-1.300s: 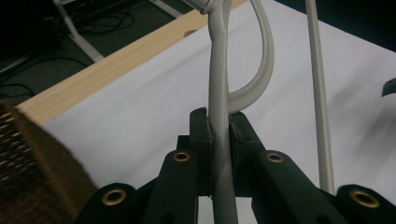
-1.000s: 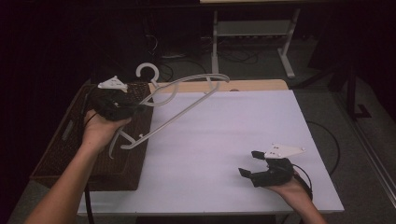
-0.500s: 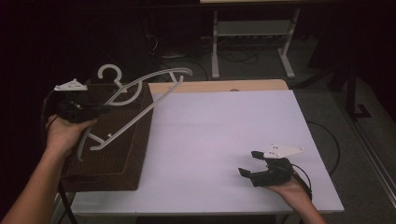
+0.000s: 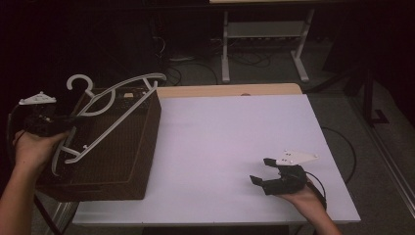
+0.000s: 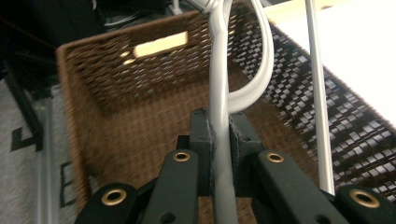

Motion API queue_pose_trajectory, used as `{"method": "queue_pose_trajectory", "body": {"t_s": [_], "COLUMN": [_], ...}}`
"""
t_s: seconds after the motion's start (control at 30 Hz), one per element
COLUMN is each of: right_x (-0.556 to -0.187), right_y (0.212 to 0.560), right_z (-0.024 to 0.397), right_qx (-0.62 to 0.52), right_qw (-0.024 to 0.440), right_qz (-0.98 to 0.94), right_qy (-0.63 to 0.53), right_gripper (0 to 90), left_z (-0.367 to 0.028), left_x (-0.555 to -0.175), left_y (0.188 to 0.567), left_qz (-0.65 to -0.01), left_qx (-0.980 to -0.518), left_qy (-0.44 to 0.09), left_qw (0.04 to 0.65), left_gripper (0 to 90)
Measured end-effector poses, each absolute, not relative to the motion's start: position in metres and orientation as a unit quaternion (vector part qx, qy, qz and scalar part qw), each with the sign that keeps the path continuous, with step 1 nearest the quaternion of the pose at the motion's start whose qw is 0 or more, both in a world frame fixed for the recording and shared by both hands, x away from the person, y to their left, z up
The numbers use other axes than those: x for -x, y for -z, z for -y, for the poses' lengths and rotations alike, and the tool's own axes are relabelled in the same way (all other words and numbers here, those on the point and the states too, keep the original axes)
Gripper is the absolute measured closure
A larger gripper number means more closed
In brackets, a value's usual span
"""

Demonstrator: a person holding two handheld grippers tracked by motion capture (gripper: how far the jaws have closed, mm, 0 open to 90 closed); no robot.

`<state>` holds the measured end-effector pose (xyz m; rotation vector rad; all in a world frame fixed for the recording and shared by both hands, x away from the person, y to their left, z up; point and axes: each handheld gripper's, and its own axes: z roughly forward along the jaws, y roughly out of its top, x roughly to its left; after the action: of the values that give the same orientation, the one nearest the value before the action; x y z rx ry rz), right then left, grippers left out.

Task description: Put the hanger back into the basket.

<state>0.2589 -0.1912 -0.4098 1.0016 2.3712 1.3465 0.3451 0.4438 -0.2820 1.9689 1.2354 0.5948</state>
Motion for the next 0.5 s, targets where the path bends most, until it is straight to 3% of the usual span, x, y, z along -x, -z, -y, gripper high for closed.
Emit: {"method": "queue_pose_trajectory", "body": {"t_s": [0.5], "right_x": [-0.259], "right_y": [0.410], "right_z": [0.191], "right_qx": [-0.345], "right_qw": [0.118], "right_qz": [-0.811], "right_qy": [-0.457], "right_gripper": [20.1], "left_z": [-0.479], "left_x": [-0.338], "left_y": [0.302], "left_qz": [-0.509], "left_qx": [-0.763], "left_qy": [-0.235], "left_qw": [0.321], "left_gripper": [82.5]}}
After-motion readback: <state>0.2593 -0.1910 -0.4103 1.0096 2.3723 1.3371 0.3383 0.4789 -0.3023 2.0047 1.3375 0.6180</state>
